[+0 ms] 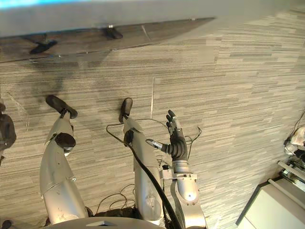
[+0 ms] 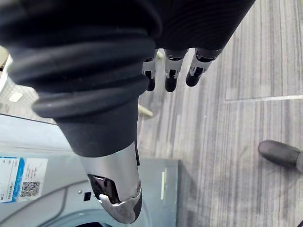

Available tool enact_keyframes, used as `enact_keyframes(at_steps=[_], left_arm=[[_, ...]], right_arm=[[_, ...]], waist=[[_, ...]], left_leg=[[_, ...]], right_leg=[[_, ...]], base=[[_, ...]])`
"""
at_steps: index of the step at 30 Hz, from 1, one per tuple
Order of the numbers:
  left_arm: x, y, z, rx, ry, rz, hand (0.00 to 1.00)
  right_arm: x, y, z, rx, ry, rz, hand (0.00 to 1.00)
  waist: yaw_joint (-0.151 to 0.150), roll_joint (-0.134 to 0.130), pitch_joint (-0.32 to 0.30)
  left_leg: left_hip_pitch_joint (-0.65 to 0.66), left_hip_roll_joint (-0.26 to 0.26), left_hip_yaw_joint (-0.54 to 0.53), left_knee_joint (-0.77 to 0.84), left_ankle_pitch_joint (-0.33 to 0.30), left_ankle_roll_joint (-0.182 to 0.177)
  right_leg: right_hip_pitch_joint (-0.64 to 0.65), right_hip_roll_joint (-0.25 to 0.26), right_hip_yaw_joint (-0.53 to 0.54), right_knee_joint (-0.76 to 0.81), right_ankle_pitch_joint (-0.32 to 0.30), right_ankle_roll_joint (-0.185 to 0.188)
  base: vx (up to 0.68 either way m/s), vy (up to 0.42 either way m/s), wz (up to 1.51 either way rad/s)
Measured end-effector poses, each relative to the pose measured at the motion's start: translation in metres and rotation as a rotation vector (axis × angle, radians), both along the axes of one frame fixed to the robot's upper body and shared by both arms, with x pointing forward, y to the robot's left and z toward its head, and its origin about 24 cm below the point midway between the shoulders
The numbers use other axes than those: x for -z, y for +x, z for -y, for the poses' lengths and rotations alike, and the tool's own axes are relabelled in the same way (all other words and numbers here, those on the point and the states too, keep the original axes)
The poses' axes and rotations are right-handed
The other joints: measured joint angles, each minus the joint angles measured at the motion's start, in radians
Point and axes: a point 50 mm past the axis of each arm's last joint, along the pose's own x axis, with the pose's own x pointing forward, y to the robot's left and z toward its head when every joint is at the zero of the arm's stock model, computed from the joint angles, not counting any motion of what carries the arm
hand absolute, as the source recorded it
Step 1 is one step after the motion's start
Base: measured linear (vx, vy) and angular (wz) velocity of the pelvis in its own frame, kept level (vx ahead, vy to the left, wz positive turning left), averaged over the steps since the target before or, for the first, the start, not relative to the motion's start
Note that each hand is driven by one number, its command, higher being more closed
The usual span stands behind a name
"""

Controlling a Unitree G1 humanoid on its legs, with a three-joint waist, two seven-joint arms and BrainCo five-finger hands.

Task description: Pick up the laundry basket with both hands and put the clothes into the washing machine.

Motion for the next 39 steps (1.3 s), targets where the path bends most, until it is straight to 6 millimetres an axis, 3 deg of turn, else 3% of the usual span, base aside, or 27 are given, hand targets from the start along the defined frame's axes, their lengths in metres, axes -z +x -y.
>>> enact_keyframes(at_steps=[1, 4, 7, 8, 9, 10, 11, 13, 14, 15, 17, 19, 21, 22, 24, 26, 29, 32, 36, 39], left_arm=[[0.008, -0.001, -0.005, 0.002, -0.03, -0.003, 0.0], [0.06, -0.006, -0.027, 0.018, -0.211, -0.001, 0.0], [0.136, -0.012, -0.013, 0.101, -0.38, -0.038, 0.0], [0.174, -0.021, -0.002, 0.129, -0.473, -0.063, 0.0], [0.195, -0.027, 0.006, 0.14, -0.516, -0.086, 0.0], [0.263, -0.052, 0.031, 0.151, -0.675, -0.183, 0.0], [0.276, -0.058, 0.036, 0.148, -0.704, -0.211, 0.0], [0.352, -0.109, 0.077, 0.178, -0.863, -0.423, 0.0], [0.359, -0.115, 0.083, 0.185, -0.875, -0.452, 0.0], [0.381, -0.138, 0.099, 0.216, -0.9, -0.548, 0.0], [0.401, -0.165, 0.117, 0.304, -0.953, -0.641, 0.0], [0.413, -0.184, 0.128, 0.373, -1.036, -0.688, 0.0], [0.413, -0.19, 0.148, 0.49, -1.079, -0.719, 0.0], [0.411, -0.189, 0.153, 0.526, -1.077, -0.714, 0.0], [0.405, -0.187, 0.167, 0.601, -1.065, -0.699, 0.0], [0.403, -0.186, 0.168, 0.6, -1.043, -0.68, 0.0], [0.402, -0.186, 0.164, 0.603, -0.993, -0.691, 0.0], [0.394, -0.179, 0.162, 0.63, -0.945, -0.668, 0.0], [0.389, -0.173, 0.166, 0.669, -0.913, -0.673, 0.0], [0.387, -0.165, 0.167, 0.667, -0.905, -0.67, 0.0]], right_arm=[[0.001, 0.0, 0.0, 0.0, -0.002, -0.006, 0.0], [0.005, 0.0, 0.001, 0.004, -0.008, -0.018, 0.0], [0.021, 0.0, 0.001, 0.033, -0.064, -0.085, 0.0], [0.029, 0.0, 0.002, 0.057, -0.076, -0.117, 0.0], [0.033, 0.0, 0.002, 0.065, -0.08, -0.134, 0.0], [0.047, -0.001, 0.004, 0.094, -0.103, -0.198, 0.0], [0.05, -0.001, 0.004, 0.098, -0.108, -0.211, 0.0], [0.069, -0.002, 0.006, 0.102, -0.145, -0.304, 0.0], [0.071, -0.002, 0.006, 0.102, -0.146, -0.316, 0.0], [0.081, -0.005, 0.007, 0.104, -0.15, -0.367, 0.0], [0.094, -0.008, 0.008, 0.104, -0.164, -0.427, 0.0], [0.107, -0.014, 0.01, 0.109, -0.193, -0.486, 0.0], [0.124, -0.021, 0.016, 0.13, -0.217, -0.565, 0.0], [0.129, -0.024, 0.017, 0.137, -0.219, -0.591, 0.0], [0.147, -0.035, 0.028, 0.193, -0.218, -0.685, 0.0], [0.148, -0.036, 0.032, 0.23, -0.205, -0.691, 0.0], [0.148, -0.036, 0.032, 0.294, -0.105, -0.686, 0.0], [0.135, -0.033, 0.023, 0.32, -0.014, -0.621, 0.0], [0.114, -0.033, 0.026, 0.402, 0.067, -0.527, 0.0], [0.097, -0.032, 0.045, 0.52, 0.066, -0.443, 0.0]], waist=[[0.002, 0.0, 0.0], [0.008, 0.005, -0.003], [0.035, 0.007, -0.003], [0.043, 0.008, -0.004], [0.048, 0.01, -0.007], [0.053, 0.04, -0.052], [0.056, 0.045, -0.063], [0.094, 0.072, -0.093], [0.095, 0.078, -0.097], [0.099, 0.095, -0.114], [0.115, 0.098, -0.141], [0.12, 0.099, -0.204], [0.119, 0.112, -0.241], [0.114, 0.109, -0.253], [0.091, 0.125, -0.3], [0.083, 0.145, -0.32], [0.055, 0.152, -0.376], [0.041, 0.135, -0.392], [0.019, 0.107, -0.396], [0.01, 0.09, -0.4]], left_leg=[[0.002, 0.001, 0.0, 0.0, 0.001, -0.001], [0.018, 0.002, -0.001, 0.005, 0.002, -0.003], [0.065, -0.002, -0.009, 0.01, -0.002, -0.008], [0.099, -0.01, -0.014, 0.01, -0.004, -0.012], [0.117, -0.016, -0.019, 0.01, -0.006, -0.015], [0.143, -0.032, -0.044, 0.01, -0.023, -0.03], [0.149, -0.035, -0.045, 0.009, -0.023, -0.03], [0.263, -0.062, -0.061, 0.009, -0.035, -0.048], [0.279, -0.064, -0.066, 0.01, -0.035, -0.049], [0.336, -0.072, -0.09, 0.007, -0.042, -0.059], [0.439, -0.083, -0.098, -0.013, -0.032, -0.072], [0.5, -0.098, -0.098, -0.058, -0.012, -0.077], [0.573, -0.109, -0.096, -0.094, -0.001, -0.049], [0.571, -0.104, -0.097, -0.033, -0.041, -0.031], [0.614, -0.134, -0.107, 0.192, -0.191, -0.079], [0.667, -0.164, -0.15, 0.172, -0.242, -0.114], [0.768, -0.234, -0.242, -0.011, -0.256, -0.13], [0.85, -0.282, -0.21, -0.153, -0.24, -0.128], [0.9, -0.286, -0.159, -0.145, -0.251, -0.113], [0.905, -0.283, -0.116, -0.128, -0.279, -0.099]], right_leg=[[0.0, 0.0, 0.0, 0.004, -0.002, -0.002], [0.011, -0.004, -0.002, 0.024, -0.013, -0.003], [0.055, -0.016, -0.009, 0.057, -0.043, -0.005], [0.084, -0.029, -0.015, 0.085, -0.068, -0.004], [0.1, -0.035, -0.016, 0.1, -0.083, -0.003], [0.136, -0.058, -0.037, 0.134, -0.133, -0.007], [0.141, -0.062, -0.039, 0.141, -0.141, -0.006], [0.246, -0.09, -0.044, 0.204, -0.207, 0.003], [0.265, -0.093, -0.048, 0.209, -0.214, 0.006], [0.338, -0.102, -0.067, 0.224, -0.244, 0.011], [0.437, -0.11, -0.078, 0.235, -0.276, 0.011], [0.491, -0.112, -0.097, 0.232, -0.304, 0.004], [0.577, -0.117, -0.143, 0.198, -0.312, -0.012], [0.594, -0.118, -0.152, 0.178, -0.309, -0.017], [0.687, -0.106, -0.182, 0.06, -0.245, 0.004], [0.736, -0.077, -0.183, -0.014, -0.202, 0.008], [0.798, -0.036, -0.148, -0.154, -0.112, 0.022], [0.799, -0.043, -0.093, -0.192, -0.063, 0.02], [0.756, -0.063, 0.019, -0.097, -0.037, 0.024], [0.738, -0.058, 0.047, -0.122, 0.004, 0.057]], base=[[-0.01, -0.081, 0.01], [-0.01, -0.071, 0.04], [-0.01, -0.068, 0.2], [0.0, -0.059, 0.34], [0.02, -0.096, 0.62], [0.02, -0.066, 0.51], [0.05, -0.07, 0.6], [0.08, -0.087, 0.46], [0.08, -0.097, 0.55], [0.06, -0.061, 0.42], [0.11, -0.102, 0.33], [0.15, -0.129, 0.22], [0.1, -0.092, 0.33], [0.09, -0.012, 0.36], [0.12, 0.033, 0.37], [0.11, 0.073, -0.06], [0.09, 0.117, -0.28], [0.02, 0.132, -0.27], [-0.07, 0.099, -0.45], [-0.1, 0.052, -0.57]])
